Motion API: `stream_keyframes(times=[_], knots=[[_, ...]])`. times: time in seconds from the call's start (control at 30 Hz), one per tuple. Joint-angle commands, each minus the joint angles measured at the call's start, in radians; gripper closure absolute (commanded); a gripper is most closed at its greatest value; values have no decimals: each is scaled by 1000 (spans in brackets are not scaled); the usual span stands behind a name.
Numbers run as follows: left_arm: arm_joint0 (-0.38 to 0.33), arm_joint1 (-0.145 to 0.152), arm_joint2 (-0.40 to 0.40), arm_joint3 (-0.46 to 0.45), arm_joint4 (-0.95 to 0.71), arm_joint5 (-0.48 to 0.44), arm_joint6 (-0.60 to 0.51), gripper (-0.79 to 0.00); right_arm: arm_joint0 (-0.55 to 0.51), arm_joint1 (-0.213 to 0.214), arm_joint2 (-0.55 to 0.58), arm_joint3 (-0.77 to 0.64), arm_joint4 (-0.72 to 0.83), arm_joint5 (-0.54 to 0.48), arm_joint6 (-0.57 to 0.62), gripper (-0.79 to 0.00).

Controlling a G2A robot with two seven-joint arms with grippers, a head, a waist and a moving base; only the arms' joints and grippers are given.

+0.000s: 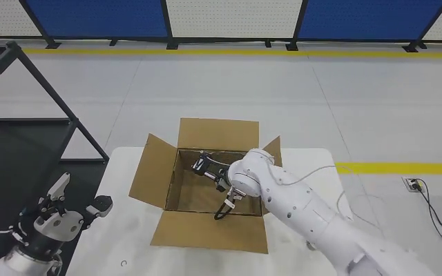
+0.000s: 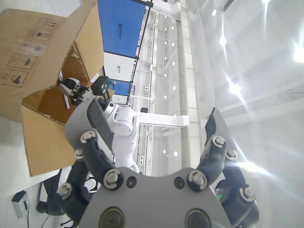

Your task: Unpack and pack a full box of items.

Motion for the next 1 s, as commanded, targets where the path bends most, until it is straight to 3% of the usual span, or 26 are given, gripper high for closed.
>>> stream_keyframes(times=[0.0, 0.5, 0.97], knots=[[0, 0, 0, 0, 0, 0, 0, -785, 2, -20, -13, 44, -3, -12, -5, 0], [0, 0, 0, 0, 0, 0, 0, -785, 27, -167, -77, 292, -39, -126, -59, 0], [0, 0, 0, 0, 0, 0, 0, -785, 46, -258, -82, 468, -78, -165, -130, 0]])
